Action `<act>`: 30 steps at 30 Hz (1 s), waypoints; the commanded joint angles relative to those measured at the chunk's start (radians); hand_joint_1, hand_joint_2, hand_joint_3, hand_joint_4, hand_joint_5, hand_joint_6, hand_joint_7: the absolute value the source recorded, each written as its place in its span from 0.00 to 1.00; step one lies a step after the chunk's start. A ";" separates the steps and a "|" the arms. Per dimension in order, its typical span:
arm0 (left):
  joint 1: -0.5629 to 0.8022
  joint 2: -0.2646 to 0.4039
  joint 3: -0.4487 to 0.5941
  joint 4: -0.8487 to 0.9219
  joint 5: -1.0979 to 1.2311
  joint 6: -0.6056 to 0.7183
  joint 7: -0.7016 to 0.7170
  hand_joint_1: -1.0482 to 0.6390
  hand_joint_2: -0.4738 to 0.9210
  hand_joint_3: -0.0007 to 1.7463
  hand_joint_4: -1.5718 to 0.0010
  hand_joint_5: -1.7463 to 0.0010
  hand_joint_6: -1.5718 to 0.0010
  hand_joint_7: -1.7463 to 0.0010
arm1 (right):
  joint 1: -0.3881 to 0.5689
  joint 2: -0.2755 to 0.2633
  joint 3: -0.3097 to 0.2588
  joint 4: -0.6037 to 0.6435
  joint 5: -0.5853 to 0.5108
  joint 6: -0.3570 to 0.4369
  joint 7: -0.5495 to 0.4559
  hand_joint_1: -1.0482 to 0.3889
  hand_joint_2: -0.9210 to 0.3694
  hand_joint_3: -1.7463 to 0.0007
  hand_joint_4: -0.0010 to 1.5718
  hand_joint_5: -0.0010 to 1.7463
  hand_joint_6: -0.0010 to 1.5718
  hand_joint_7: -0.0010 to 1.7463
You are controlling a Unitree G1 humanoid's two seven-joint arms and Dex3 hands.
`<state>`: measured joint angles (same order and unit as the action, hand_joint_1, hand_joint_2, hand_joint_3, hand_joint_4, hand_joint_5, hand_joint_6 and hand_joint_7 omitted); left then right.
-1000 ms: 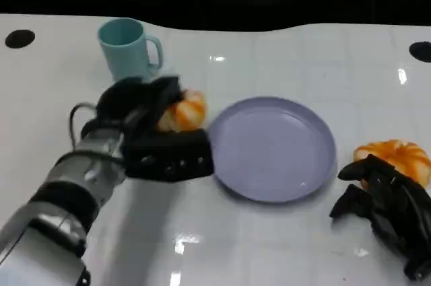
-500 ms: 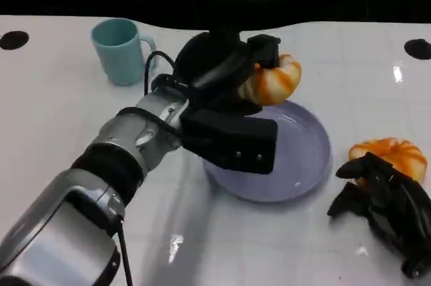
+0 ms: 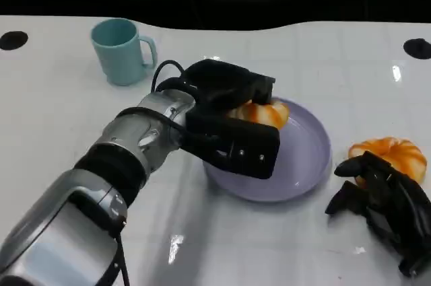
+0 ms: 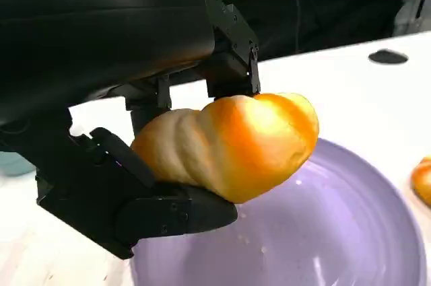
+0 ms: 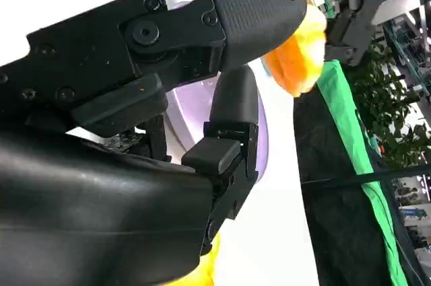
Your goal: Grasp the bread from the table and place it into the plate.
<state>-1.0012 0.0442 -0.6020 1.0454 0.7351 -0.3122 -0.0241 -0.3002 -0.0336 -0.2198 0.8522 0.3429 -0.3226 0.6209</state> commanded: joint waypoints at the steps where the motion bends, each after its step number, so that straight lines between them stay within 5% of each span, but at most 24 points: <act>1: -0.022 0.005 -0.001 0.006 -0.003 0.006 -0.011 0.48 0.86 0.44 0.52 0.01 0.51 0.23 | 0.023 0.003 -0.002 0.000 -0.003 0.029 -0.014 0.35 0.00 0.87 0.43 0.89 0.38 0.74; 4: -0.019 -0.008 -0.010 0.045 0.008 0.006 0.017 0.48 0.87 0.43 0.51 0.06 0.48 0.32 | 0.024 0.006 -0.007 -0.012 0.014 0.055 0.001 0.35 0.00 0.87 0.43 0.89 0.38 0.74; 8: -0.019 -0.016 -0.017 0.078 0.015 -0.007 0.055 0.49 0.87 0.40 0.49 0.00 0.50 0.24 | 0.035 0.008 -0.008 -0.038 0.019 0.083 -0.002 0.35 0.00 0.87 0.42 0.89 0.37 0.74; 12: -0.024 -0.019 -0.013 0.103 0.001 -0.017 0.036 0.43 0.97 0.13 0.58 0.03 0.50 0.61 | 0.045 0.011 -0.008 -0.061 0.019 0.097 -0.008 0.36 0.00 0.87 0.39 0.91 0.36 0.75; 13: -0.030 -0.018 -0.009 0.109 -0.010 -0.020 0.001 0.39 0.98 0.13 0.64 0.16 0.56 0.72 | 0.046 0.011 -0.008 -0.063 0.019 0.097 -0.009 0.36 0.00 0.87 0.39 0.91 0.36 0.75; 14: -0.034 -0.017 -0.006 0.113 -0.017 -0.022 -0.023 0.32 0.99 0.15 0.70 0.40 0.61 0.84 | 0.047 0.011 -0.008 -0.064 0.019 0.098 -0.009 0.37 0.00 0.86 0.39 0.91 0.35 0.75; 16: -0.043 -0.014 -0.002 0.117 -0.027 -0.028 -0.069 0.25 1.00 0.18 0.74 0.58 0.65 0.92 | 0.043 0.009 -0.008 -0.058 0.019 0.094 -0.008 0.36 0.00 0.87 0.39 0.91 0.36 0.75; 24: -0.051 -0.002 -0.008 0.098 -0.030 -0.035 -0.098 0.12 1.00 0.28 0.85 0.73 0.66 0.95 | 0.037 0.006 -0.008 -0.049 0.015 0.094 -0.012 0.35 0.00 0.88 0.41 0.91 0.36 0.75; 28: -0.051 0.001 -0.005 0.089 -0.034 -0.036 -0.102 0.10 1.00 0.28 0.84 0.71 0.62 0.94 | 0.038 0.007 -0.004 -0.049 0.005 0.077 -0.021 0.35 0.00 0.88 0.42 0.89 0.37 0.73; 30: -0.052 0.001 -0.003 0.087 -0.037 -0.034 -0.108 0.10 1.00 0.28 0.89 0.61 0.61 0.94 | 0.038 0.006 -0.004 -0.051 0.007 0.082 -0.018 0.35 0.00 0.87 0.43 0.89 0.38 0.73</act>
<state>-1.0281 0.0299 -0.6125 1.1459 0.7063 -0.3428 -0.1140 -0.2775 -0.0206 -0.2204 0.7879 0.3526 -0.2531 0.6104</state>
